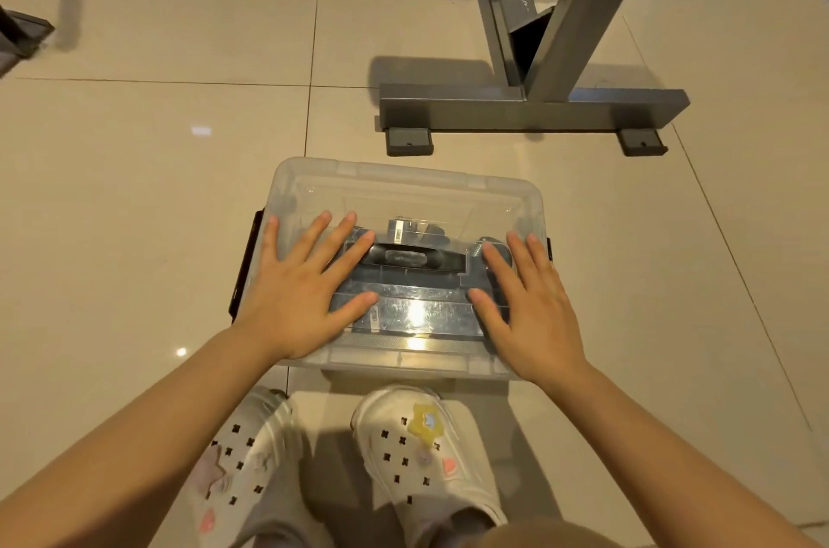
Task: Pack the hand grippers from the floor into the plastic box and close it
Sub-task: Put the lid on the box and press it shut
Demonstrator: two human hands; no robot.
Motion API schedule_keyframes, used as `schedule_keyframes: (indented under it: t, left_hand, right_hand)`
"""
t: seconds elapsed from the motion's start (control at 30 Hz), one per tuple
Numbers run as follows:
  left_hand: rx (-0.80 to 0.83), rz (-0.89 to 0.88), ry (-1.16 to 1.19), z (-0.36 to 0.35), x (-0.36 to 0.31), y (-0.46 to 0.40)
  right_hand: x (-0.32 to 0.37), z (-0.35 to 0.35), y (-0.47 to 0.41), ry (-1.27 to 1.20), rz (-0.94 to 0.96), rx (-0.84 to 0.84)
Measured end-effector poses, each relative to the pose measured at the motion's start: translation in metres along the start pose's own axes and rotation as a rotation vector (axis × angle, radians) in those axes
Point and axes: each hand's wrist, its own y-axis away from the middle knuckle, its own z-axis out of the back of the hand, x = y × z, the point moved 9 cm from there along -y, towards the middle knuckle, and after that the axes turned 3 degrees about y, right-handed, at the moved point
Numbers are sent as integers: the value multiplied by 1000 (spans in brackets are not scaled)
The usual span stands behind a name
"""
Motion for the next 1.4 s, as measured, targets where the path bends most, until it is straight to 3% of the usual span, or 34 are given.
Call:
schedule_keyframes:
  t: [0.17,0.27,0.4,0.53,0.67,0.8,0.9,1.13,1.4]
  left_hand:
    - [12,14,44,6,0,2]
    - [-14,-80,70,12,-12,6]
    - [-54,-285,125,20,-50,11]
    - [-36,-479,8,7,-103,15]
    - [6,-465,-10,-1,-105,8]
    - [64,-457,-25,-5,-103,9]
    - [85,-450,-34,-4,-102,8]
    - [64,-450,-34,-2,-103,7]
    - [12,-472,-44,-3,-104,8]
  right_hand:
    - [3,3,1,-39,-5,-12]
    - [1,8,2,-130,-31,-49]
    - [-28,18,12,-384,-327,-198]
    - [-57,-3,43,-733,-595,-129]
    - [-64,-17,67,-1008,-679,-71]
    - [-59,10,70,-955,-601,-212]
    - [-47,13,70,-885,-514,-161]
    - [-44,10,63,-986,-497,-115]
    - [-40,17,58,-746,-392,-111]
